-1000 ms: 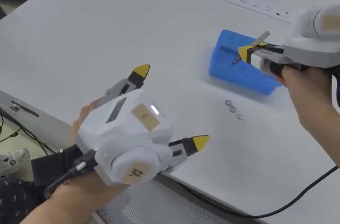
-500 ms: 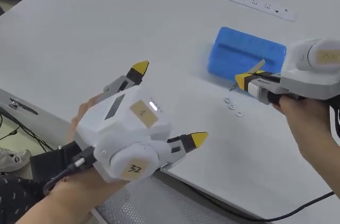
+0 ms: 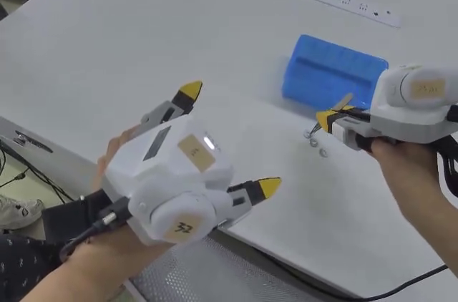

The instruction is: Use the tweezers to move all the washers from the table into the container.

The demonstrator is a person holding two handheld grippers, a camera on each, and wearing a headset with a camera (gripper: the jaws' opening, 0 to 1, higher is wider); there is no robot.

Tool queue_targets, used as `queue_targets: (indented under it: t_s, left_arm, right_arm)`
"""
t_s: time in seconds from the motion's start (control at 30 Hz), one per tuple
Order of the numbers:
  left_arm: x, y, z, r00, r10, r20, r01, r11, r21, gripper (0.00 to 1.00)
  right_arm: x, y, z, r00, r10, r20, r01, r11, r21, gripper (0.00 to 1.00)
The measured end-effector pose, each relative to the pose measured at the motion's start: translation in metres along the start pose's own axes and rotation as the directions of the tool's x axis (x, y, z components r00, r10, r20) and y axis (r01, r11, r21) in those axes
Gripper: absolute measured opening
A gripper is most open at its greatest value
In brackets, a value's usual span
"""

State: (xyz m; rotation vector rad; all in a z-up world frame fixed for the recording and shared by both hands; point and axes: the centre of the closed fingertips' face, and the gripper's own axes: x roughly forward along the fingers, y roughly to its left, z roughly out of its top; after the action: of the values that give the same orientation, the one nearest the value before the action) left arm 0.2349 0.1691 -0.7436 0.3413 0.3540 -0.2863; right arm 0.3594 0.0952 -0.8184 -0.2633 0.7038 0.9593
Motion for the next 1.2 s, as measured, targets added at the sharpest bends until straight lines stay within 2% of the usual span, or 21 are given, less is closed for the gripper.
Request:
queue_targets:
  t_s: [0.53, 0.63, 0.7, 0.8, 1.0, 1.07, 1.2]
  left_arm:
    - [0.000, -0.001, 0.000, 1.0000, -0.005, -0.005, 0.005, 1.000, 0.005, 0.96]
    - [-0.001, -0.001, 0.001, 1.0000, -0.005, -0.002, 0.005, 1.000, 0.005, 0.96]
    - [-0.001, -0.001, 0.001, 1.0000, -0.004, -0.002, 0.004, 1.000, 0.004, 0.96]
    - [-0.001, -0.002, 0.001, 1.0000, -0.005, -0.002, 0.005, 1.000, 0.008, 0.96]
    - [-0.001, -0.001, 0.001, 1.0000, -0.002, -0.005, 0.002, 1.000, 0.006, 0.96]
    - [-0.001, -0.001, 0.001, 1.0000, -0.001, -0.005, 0.001, 1.000, 0.006, 0.96]
    - [-0.001, 0.000, 0.001, 1.0000, 0.003, -0.003, -0.003, 1.000, 0.004, 0.96]
  right_arm:
    - [0.001, 0.002, 0.001, 1.0000, 0.007, 0.006, -0.007, 1.000, -0.001, 0.03]
    - [0.000, 0.004, -0.002, 0.9997, 0.014, 0.019, -0.015, 1.000, 0.023, 0.03]
    - [-0.001, 0.005, -0.001, 0.9997, 0.001, 0.024, 0.000, 1.000, -0.026, 0.03]
    - [-0.002, 0.003, -0.003, 1.0000, 0.000, 0.009, 0.001, 0.999, -0.040, 0.02]
    - [-0.001, 0.002, -0.001, 0.9999, 0.007, -0.013, -0.007, 1.000, 0.012, 0.02]
    - [-0.002, 0.002, -0.003, 0.9996, 0.024, -0.016, -0.023, 0.999, 0.045, 0.02]
    - [-0.009, 0.002, 0.001, 0.9998, 0.018, -0.004, -0.018, 0.999, 0.037, 0.02]
